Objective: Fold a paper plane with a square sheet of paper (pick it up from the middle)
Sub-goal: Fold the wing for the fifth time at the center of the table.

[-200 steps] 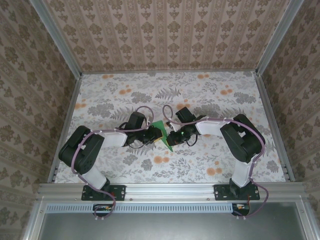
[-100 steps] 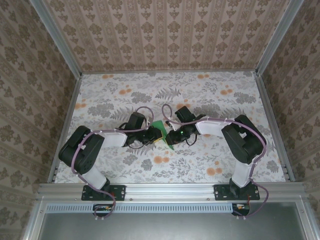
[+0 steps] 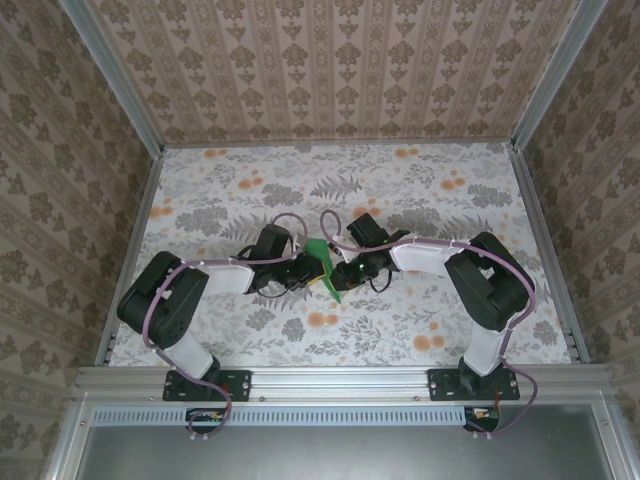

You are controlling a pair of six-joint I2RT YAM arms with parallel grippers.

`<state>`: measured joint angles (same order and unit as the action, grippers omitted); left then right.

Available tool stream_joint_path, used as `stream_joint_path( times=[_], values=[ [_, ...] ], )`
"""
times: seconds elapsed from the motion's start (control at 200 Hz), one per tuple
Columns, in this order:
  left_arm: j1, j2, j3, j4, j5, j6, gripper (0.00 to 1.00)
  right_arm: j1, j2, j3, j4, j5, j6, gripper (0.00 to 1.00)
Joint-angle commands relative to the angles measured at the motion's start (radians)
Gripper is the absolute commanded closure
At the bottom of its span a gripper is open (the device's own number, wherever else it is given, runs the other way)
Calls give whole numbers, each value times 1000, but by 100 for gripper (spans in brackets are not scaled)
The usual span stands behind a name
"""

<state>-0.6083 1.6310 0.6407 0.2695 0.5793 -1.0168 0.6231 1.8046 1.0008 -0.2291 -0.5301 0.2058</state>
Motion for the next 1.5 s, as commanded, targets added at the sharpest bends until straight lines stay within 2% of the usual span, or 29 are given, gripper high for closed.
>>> stream_joint_path(
  times=[0.0,0.225,0.67,1.21,1.31,1.495],
  values=[
    [-8,-22,-14,-16,-6,-6,80,10,28,31,-32,6,-23,92],
    [-7,-44,-28,-60,-39,11,81,17,74,62,-58,-17,-53,97],
    [-5,-40,-7,-36,-32,30,82,10,104,84,-63,-60,-39,97],
    [-4,43,34,1,-16,37,85,-8,157,100,-87,-83,-13,96],
    [-2,51,38,4,-16,37,85,-11,154,100,-92,-80,-8,94],
    [2,43,28,-3,-30,35,85,-13,103,85,-88,-64,2,80]
  ],
)
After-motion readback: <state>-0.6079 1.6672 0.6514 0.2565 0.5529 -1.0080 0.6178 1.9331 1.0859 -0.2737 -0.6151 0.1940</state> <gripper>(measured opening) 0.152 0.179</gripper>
